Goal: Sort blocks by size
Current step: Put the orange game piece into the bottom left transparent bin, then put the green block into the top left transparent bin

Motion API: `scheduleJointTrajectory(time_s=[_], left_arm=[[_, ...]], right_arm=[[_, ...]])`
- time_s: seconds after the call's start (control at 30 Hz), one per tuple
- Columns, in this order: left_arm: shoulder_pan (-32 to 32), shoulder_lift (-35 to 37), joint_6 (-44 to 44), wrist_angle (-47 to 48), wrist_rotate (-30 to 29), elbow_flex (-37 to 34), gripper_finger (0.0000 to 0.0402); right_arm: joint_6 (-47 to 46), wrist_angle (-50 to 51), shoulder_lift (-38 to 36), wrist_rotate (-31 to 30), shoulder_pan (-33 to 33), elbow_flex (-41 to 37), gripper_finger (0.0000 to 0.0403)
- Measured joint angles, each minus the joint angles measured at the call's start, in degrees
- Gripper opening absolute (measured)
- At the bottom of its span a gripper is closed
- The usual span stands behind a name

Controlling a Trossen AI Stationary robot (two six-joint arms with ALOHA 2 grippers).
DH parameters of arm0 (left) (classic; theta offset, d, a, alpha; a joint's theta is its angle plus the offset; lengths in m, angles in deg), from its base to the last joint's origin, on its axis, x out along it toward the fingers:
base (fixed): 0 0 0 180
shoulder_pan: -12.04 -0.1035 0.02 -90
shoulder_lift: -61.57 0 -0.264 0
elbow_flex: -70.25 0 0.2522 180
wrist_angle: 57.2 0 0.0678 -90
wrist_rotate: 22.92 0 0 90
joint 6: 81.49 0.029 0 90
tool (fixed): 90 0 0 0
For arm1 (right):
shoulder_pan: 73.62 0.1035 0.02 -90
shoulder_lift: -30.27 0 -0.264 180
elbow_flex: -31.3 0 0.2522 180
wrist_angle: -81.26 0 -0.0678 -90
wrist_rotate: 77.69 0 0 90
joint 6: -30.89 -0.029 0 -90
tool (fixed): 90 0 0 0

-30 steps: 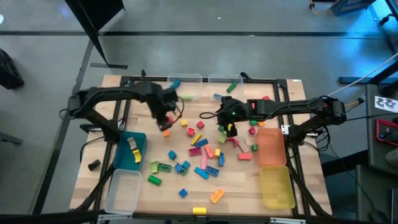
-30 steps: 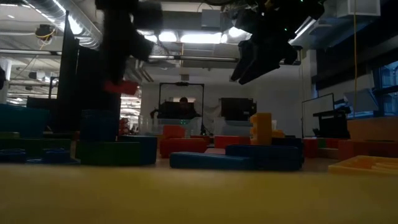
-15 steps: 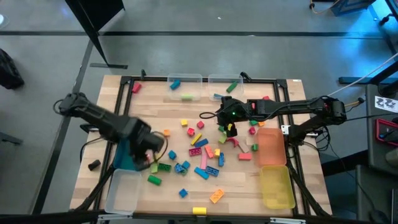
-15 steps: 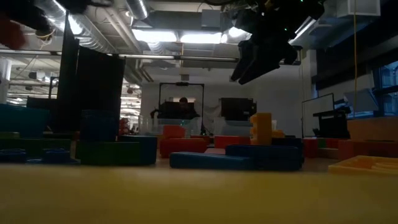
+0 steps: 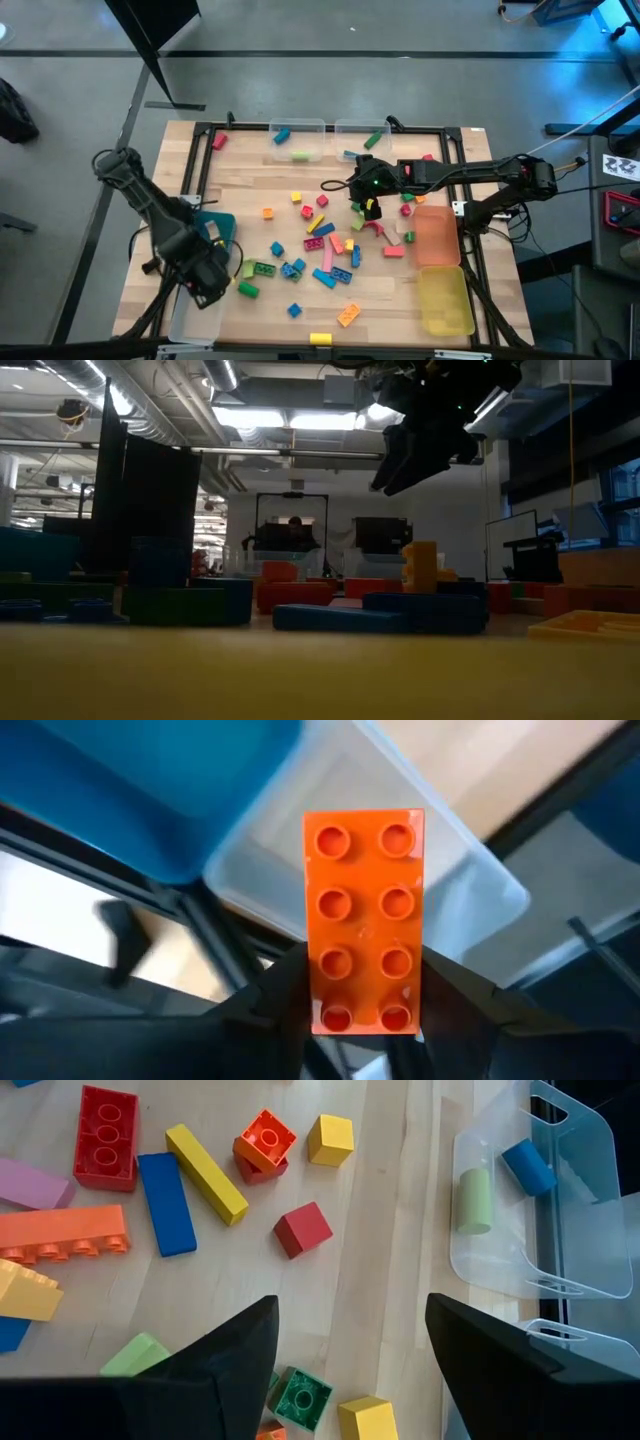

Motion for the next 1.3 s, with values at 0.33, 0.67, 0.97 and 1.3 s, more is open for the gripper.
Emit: scheduleJointTrajectory(time_s=[0.33,0.67,0.97,1.3], left_arm=[[5.2,-2.0,-14.6,-0.6,-0.4,0.0,0.0157],[5.3,-3.8,-13.4,-0.1,-0.4,0.0,0.0159],[1.6,-3.8,-1.8,-0.7,-6.8,0.0,0.0159],[-4.1,-3.8,16.1,-5.7,-22.5,0.0,0.0159]], right_arm=[[0.0,0.0,0.0,0.0,0.0,0.0,0.0253],[0.0,0.0,0.0,0.0,0.0,0.0,0.0253],[0.0,0.0,0.0,0.0,0.0,0.0,0.0253],[0.0,0.0,0.0,0.0,0.0,0.0,0.0253]])
